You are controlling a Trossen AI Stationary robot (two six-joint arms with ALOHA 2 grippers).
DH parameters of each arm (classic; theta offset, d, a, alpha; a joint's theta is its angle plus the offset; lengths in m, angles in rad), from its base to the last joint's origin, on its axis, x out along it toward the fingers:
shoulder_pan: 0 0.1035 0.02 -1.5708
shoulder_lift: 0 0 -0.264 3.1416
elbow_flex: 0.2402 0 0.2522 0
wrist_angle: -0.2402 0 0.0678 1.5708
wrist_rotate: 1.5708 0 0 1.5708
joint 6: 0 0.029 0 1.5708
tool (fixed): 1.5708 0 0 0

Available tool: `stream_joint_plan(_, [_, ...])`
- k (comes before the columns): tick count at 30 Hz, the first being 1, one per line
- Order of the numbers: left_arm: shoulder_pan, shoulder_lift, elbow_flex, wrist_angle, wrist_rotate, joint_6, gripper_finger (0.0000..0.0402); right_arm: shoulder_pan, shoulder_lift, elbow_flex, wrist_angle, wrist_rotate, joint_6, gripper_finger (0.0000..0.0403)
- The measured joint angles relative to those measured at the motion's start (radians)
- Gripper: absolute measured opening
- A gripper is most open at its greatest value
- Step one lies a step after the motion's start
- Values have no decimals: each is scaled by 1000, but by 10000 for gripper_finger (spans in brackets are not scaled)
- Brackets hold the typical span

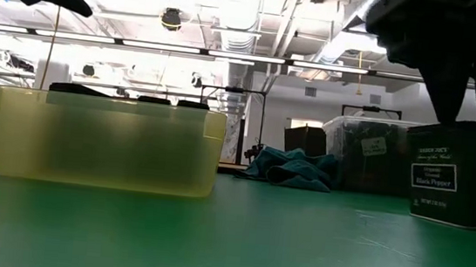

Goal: Sort spices by type
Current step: Put the black spice can into the yellow bin

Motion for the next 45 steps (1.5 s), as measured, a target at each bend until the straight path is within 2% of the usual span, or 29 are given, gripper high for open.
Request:
stream_joint_plan(4, [4, 0, 0, 0, 0, 0, 316, -2, 0, 0, -5, 31, 0, 256])
stream_joint_plan(10, [4, 0, 0, 0, 3, -3, 316, -8, -3, 1, -41, 25, -4, 256])
stream_joint_plan(22, [4, 0, 0, 0, 5, -6, 316, -21, 1, 88, -89, 47, -22, 256])
stream_joint_plan(39, [4, 0, 0, 1, 5, -22, 316, -40, 158, 87, -44, 52, -96, 255])
stream_joint_plan(42, [4, 0, 0, 0, 5, -22, 316, -45, 167, 81, -36, 51, -131, 244])
stream_joint_plan(45, [4, 0, 0, 1, 5, -16, 316, -55, 165, 58, 13, 51, -149, 209])
